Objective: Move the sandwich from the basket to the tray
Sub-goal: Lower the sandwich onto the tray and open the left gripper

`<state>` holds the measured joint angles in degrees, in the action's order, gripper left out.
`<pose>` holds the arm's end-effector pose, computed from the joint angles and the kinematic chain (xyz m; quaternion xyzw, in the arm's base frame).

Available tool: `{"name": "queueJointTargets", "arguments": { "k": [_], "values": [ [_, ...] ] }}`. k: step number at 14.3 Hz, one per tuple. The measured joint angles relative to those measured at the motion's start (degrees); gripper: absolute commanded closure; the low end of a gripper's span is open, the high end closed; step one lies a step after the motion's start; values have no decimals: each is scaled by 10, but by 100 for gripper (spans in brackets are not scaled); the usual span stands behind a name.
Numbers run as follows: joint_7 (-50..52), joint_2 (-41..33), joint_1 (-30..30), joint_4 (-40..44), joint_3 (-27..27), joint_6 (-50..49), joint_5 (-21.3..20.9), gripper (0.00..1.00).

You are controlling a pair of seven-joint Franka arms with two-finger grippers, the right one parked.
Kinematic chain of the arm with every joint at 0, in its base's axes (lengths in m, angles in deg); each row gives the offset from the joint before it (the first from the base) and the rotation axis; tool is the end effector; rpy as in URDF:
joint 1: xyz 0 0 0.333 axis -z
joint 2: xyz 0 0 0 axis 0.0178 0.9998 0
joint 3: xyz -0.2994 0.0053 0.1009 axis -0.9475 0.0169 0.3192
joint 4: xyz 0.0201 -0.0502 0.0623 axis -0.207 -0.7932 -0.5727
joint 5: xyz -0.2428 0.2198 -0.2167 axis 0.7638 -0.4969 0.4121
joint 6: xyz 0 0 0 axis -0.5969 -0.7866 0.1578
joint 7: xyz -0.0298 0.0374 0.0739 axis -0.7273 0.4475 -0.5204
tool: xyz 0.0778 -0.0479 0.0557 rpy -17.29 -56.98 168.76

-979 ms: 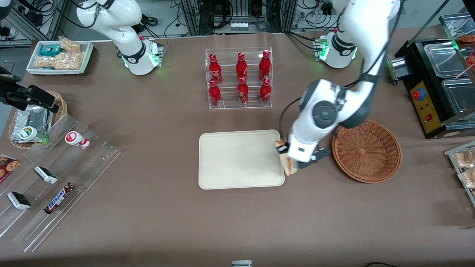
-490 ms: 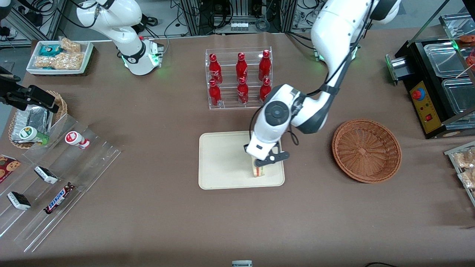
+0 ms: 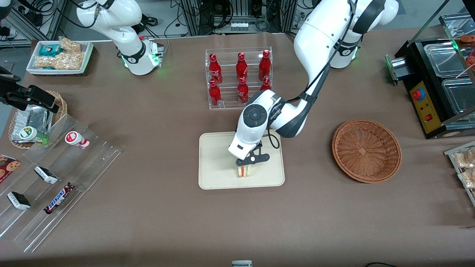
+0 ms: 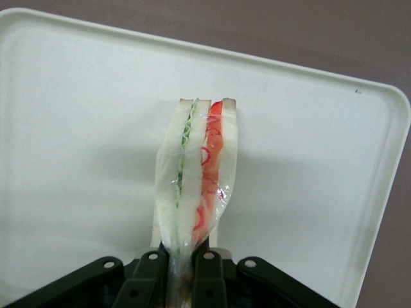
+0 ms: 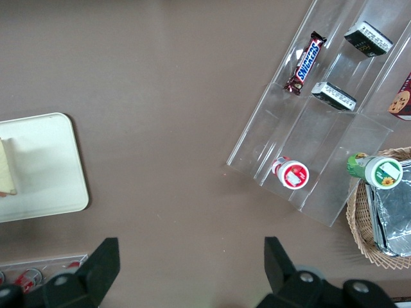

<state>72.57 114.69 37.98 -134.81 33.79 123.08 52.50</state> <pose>0.5484 -0.4910 0.2557 0.9927 0.1027 -0.0012 0.0639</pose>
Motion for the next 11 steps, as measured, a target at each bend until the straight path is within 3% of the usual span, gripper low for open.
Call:
{"name": "queueJointTargets", "arguments": {
  "k": [1,2,3,8,11],
  "values": [
    [0,3,0,0,0,5,0,81],
    [0,5,1,0,0,5,0,37],
    [0,7,2,0,0,6,0,0],
    [0,1,3,14,1,9,0,0],
    [0,-42,3,26,6,-16,-1,0]
  ]
}}
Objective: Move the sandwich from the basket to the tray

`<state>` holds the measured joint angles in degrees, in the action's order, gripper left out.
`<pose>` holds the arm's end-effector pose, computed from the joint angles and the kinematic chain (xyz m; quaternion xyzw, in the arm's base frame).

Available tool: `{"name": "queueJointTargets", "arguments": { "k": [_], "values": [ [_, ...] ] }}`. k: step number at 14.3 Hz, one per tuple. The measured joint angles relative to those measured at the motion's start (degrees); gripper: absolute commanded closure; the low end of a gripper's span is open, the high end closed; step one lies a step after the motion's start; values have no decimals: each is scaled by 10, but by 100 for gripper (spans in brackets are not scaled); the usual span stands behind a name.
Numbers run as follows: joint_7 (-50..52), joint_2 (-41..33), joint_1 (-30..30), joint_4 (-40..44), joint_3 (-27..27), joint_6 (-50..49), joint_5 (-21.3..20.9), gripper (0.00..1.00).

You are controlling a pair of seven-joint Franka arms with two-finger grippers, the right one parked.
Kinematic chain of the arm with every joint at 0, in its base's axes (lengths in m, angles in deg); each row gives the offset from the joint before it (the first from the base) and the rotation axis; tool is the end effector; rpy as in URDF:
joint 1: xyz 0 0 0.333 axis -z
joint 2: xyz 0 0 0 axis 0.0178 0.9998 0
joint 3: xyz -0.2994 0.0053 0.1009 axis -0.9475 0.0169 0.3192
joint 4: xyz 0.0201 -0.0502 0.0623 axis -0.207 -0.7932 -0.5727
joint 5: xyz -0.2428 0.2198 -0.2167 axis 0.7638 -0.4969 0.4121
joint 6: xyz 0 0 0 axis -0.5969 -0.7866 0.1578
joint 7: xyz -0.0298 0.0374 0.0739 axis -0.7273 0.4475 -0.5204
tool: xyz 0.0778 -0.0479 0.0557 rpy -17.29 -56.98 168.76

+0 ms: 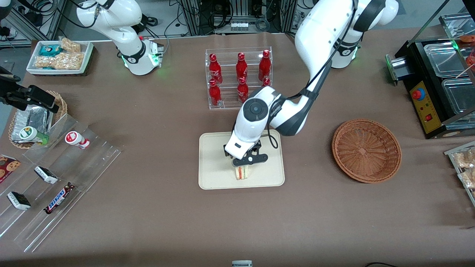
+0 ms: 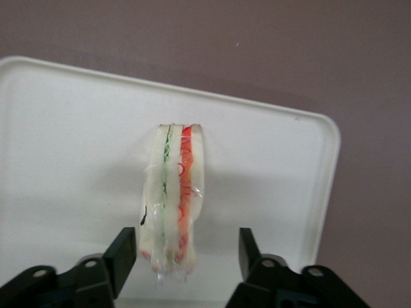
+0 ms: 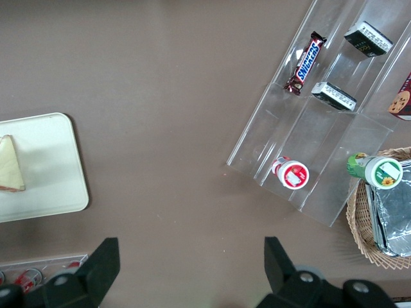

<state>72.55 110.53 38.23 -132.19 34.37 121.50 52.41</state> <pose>0.5586 -0.4956 0.3281 0.9899 0.1009 0.0332 0.0936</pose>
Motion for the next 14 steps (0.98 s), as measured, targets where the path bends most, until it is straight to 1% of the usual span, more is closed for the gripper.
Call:
{"name": "queueJointTargets", "arguments": {
  "k": [2,5,7,10,14],
  "values": [
    [0,-40,0,0,3,-45,-3,0],
    [0,-93,-1,-2,12,-130,-32,0],
    [0,-117,-10,-13,20,-171,-40,0],
    [-24,-149,-62,-53,26,-182,-41,0],
    [-135,-229,-150,-143,28,-184,-39,0]
  ]
}}
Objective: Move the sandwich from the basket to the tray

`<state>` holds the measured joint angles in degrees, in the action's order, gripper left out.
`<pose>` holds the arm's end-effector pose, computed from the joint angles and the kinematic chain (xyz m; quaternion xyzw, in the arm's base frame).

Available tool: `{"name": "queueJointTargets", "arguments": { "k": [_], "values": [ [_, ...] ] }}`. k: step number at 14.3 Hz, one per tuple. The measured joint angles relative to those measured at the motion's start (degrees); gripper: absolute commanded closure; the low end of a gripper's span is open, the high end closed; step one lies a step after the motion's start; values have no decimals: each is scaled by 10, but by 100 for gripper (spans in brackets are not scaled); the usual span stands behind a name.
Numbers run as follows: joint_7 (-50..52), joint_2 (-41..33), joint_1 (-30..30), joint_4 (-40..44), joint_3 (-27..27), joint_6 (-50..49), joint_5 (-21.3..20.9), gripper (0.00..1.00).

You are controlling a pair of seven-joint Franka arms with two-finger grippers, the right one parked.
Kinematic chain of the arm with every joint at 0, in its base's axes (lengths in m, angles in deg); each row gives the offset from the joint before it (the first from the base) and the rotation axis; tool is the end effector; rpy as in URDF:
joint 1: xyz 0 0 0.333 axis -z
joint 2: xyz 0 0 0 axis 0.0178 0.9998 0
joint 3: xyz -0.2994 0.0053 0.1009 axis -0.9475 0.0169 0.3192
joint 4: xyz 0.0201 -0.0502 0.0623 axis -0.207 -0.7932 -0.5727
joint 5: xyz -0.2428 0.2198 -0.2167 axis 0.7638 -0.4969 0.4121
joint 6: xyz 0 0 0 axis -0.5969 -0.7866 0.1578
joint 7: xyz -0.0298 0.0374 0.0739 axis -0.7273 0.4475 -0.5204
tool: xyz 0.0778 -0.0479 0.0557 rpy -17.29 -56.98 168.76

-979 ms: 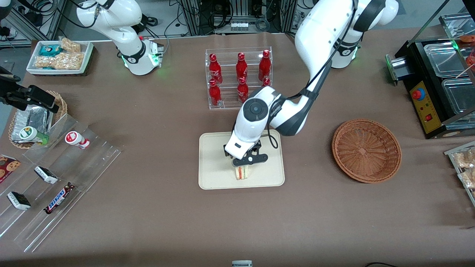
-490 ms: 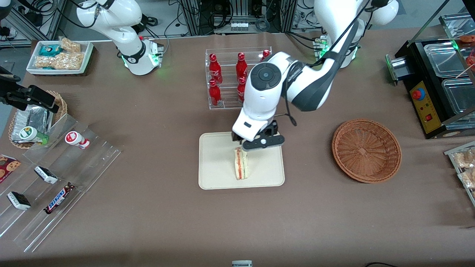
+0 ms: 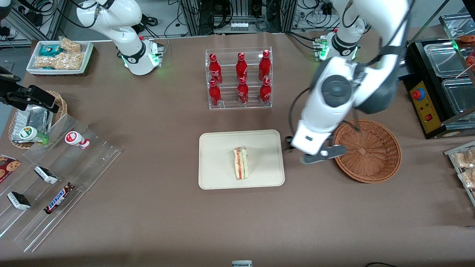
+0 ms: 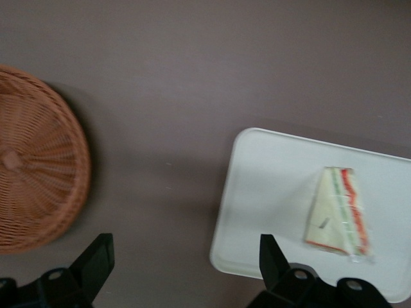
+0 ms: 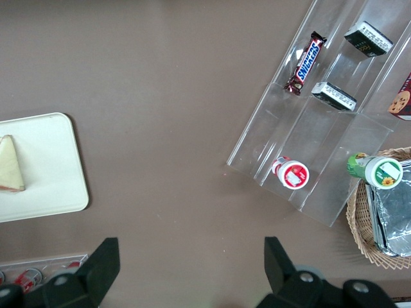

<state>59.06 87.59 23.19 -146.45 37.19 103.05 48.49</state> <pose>0.5895 -0.2644 0.4565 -0.9934 -0.1144 -0.0065 0.0002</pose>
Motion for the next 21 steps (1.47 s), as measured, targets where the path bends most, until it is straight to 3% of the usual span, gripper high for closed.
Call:
{"name": "queueJointTargets", "arguments": {
  "k": [3,9,15,21],
  "values": [
    [-81,-50,-56,-42,1,-25,0,0],
    [-229,-78,-149,-47,1,-77,1,0],
    [-333,-90,-213,-4,-7,-120,11,0],
    [-418,-101,-240,38,-23,-197,14,0]
  ]
}}
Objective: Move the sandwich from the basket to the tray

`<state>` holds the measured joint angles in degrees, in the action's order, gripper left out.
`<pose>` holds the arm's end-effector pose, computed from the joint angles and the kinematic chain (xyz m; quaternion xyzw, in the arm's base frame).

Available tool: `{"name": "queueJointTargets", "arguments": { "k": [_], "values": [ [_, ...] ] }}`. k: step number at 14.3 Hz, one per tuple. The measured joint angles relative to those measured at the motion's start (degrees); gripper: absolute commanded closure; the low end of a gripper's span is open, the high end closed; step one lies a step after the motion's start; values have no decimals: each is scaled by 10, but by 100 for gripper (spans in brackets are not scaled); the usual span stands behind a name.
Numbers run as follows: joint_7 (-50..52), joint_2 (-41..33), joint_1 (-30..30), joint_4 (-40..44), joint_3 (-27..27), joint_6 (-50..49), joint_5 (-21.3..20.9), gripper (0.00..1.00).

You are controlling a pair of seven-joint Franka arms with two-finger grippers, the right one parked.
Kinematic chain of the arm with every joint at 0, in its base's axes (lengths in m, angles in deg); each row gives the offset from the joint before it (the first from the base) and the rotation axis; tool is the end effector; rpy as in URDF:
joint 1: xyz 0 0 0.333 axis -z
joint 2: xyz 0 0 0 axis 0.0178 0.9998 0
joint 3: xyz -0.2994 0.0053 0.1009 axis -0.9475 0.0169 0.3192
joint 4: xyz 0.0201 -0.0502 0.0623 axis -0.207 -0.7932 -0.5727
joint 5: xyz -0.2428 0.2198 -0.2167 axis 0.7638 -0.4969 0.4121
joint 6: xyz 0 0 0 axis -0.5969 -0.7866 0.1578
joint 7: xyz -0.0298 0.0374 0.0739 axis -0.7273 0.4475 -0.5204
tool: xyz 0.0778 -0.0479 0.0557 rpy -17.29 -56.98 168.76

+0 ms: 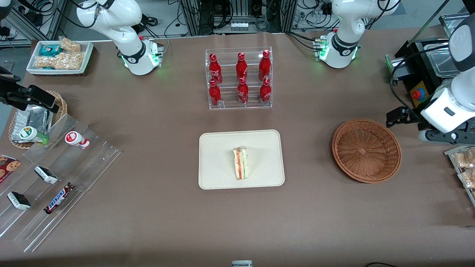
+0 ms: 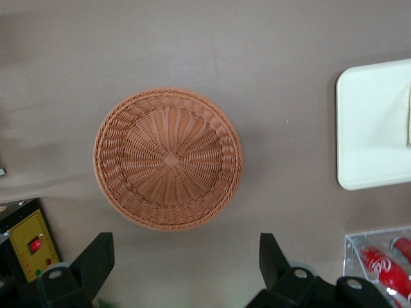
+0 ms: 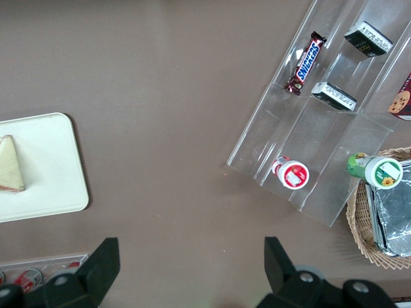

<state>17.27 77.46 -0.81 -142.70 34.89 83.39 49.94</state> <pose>0.5832 -0.0263 0.5681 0.9972 -0.0588 -0.0448 0.0117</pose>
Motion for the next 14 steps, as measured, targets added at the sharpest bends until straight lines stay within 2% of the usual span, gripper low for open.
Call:
{"name": "queueJointTargets", "arguments": {
  "k": [9,14],
  "values": [
    [-4,-3,-4,15,-7,-5,0,0],
    [-4,-39,-5,-13,-7,-12,0,0]
  ]
}}
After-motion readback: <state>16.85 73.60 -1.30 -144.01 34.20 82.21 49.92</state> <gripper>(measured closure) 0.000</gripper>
